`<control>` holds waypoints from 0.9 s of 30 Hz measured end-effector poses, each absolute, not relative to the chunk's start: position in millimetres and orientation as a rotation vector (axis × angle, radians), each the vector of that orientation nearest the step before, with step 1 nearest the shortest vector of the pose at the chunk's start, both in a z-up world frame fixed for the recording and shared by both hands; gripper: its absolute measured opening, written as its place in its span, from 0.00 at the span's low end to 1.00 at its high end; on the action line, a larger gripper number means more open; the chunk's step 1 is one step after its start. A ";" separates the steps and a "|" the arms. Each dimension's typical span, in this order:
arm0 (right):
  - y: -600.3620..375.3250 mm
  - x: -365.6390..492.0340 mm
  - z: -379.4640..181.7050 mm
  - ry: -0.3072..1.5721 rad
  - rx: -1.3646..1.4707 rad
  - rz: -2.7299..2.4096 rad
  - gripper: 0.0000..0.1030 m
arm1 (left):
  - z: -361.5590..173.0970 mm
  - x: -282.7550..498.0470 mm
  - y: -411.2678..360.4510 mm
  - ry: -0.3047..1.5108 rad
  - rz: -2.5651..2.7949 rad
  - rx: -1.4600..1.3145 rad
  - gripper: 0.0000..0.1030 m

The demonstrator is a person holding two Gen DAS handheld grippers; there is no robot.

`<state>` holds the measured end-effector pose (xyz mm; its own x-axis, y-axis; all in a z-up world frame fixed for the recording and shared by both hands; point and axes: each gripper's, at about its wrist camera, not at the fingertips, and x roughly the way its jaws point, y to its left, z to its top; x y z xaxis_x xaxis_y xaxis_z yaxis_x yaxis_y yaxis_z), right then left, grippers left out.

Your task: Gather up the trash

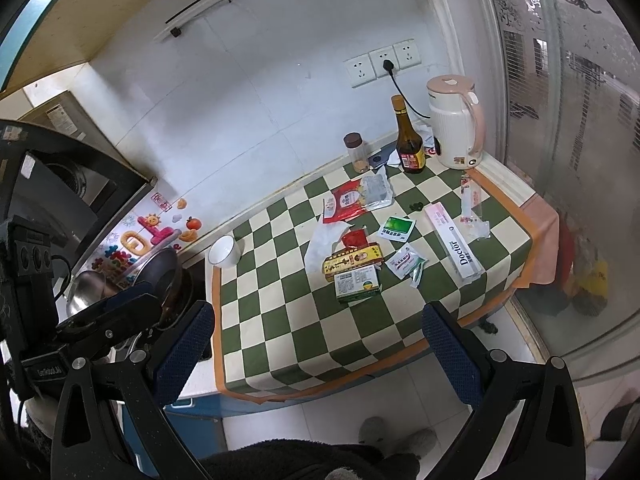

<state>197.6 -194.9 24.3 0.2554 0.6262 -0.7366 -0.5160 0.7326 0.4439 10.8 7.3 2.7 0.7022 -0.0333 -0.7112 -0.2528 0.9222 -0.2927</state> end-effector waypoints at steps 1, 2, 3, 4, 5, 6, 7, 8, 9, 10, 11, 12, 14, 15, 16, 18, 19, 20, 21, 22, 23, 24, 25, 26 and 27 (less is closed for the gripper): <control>-193.2 200.3 23.6 1.057 0.121 0.759 1.00 | 1.6 14.0 9.4 0.788 0.163 -0.358 1.00; -189.0 206.5 23.4 1.057 0.118 0.733 1.00 | -0.2 19.2 13.1 0.789 0.222 -0.311 1.00; -185.2 211.5 20.6 1.052 0.107 0.698 1.00 | -2.7 23.2 17.5 0.785 0.272 -0.270 1.00; -180.1 217.0 15.9 1.047 0.089 0.653 1.00 | -7.7 29.4 20.7 0.782 0.340 -0.215 1.00; -177.0 221.8 10.8 1.042 0.070 0.605 1.00 | -15.1 37.0 25.0 0.784 0.398 -0.170 1.00; -173.9 227.4 3.8 1.037 0.050 0.558 1.00 | -23.2 44.0 30.1 0.792 0.432 -0.144 1.00; -170.7 234.4 -4.7 1.039 0.030 0.511 1.00 | -33.3 52.5 35.4 0.810 0.458 -0.125 1.00; -167.9 242.2 -14.9 1.045 0.013 0.473 1.00 | -47.5 63.7 42.1 0.845 0.482 -0.111 1.00; -165.9 252.7 -26.7 1.058 0.004 0.443 1.00 | -61.3 73.6 49.4 0.880 0.496 -0.106 1.00; -166.0 264.2 -39.5 1.079 0.000 0.418 1.00 | -74.3 82.9 53.0 0.913 0.503 -0.108 1.00; -167.4 276.7 -53.5 1.102 -0.001 0.395 1.00 | -93.0 96.1 57.2 0.965 0.504 -0.122 1.00; -166.7 288.4 -67.8 1.125 -0.005 0.375 1.00 | -107.8 107.8 63.2 1.012 0.497 -0.143 1.00; -167.0 314.7 -100.8 1.167 -0.023 0.328 1.00 | -141.8 130.5 65.9 1.093 0.474 -0.194 1.00; -166.4 328.7 -118.1 1.194 -0.042 0.310 1.00 | -153.6 136.8 65.9 1.108 0.465 -0.199 1.00; -165.3 340.8 -133.4 1.218 -0.056 0.307 1.00 | -171.0 149.8 61.7 1.135 0.447 -0.185 1.00; -162.8 366.5 -170.9 1.297 -0.096 0.309 1.00 | -201.0 175.6 49.2 1.199 0.397 -0.078 1.00; -160.6 377.2 -187.0 1.327 -0.109 0.319 1.00 | -219.0 189.4 39.3 1.237 0.353 0.010 1.00; -159.3 389.2 -204.3 1.359 -0.129 0.331 1.00 | -235.5 200.6 30.8 1.275 0.321 0.089 1.00; -158.1 400.5 -221.1 1.388 -0.150 0.341 1.00 | -259.1 214.8 23.5 1.330 0.274 0.179 1.00; -156.1 408.9 -235.3 1.413 -0.165 0.352 1.00 | -276.0 223.0 18.8 1.372 0.241 0.224 0.99; -154.1 416.2 -248.0 1.437 -0.179 0.366 1.00 | -293.5 232.1 15.8 1.417 0.211 0.265 0.97; -152.6 427.4 -264.5 1.465 -0.197 0.387 1.00 | -308.7 241.1 14.1 1.455 0.189 0.306 0.95; -150.8 433.8 -274.7 1.482 -0.213 0.396 1.00 | -317.9 247.0 14.2 1.476 0.173 0.336 0.93; -149.3 441.7 -286.0 1.499 -0.230 0.407 1.00 | -329.0 254.1 11.0 1.497 0.147 0.379 0.93; -147.9 449.1 -296.4 1.514 -0.242 0.422 1.00 | -336.2 259.0 8.5 1.507 0.129 0.414 0.93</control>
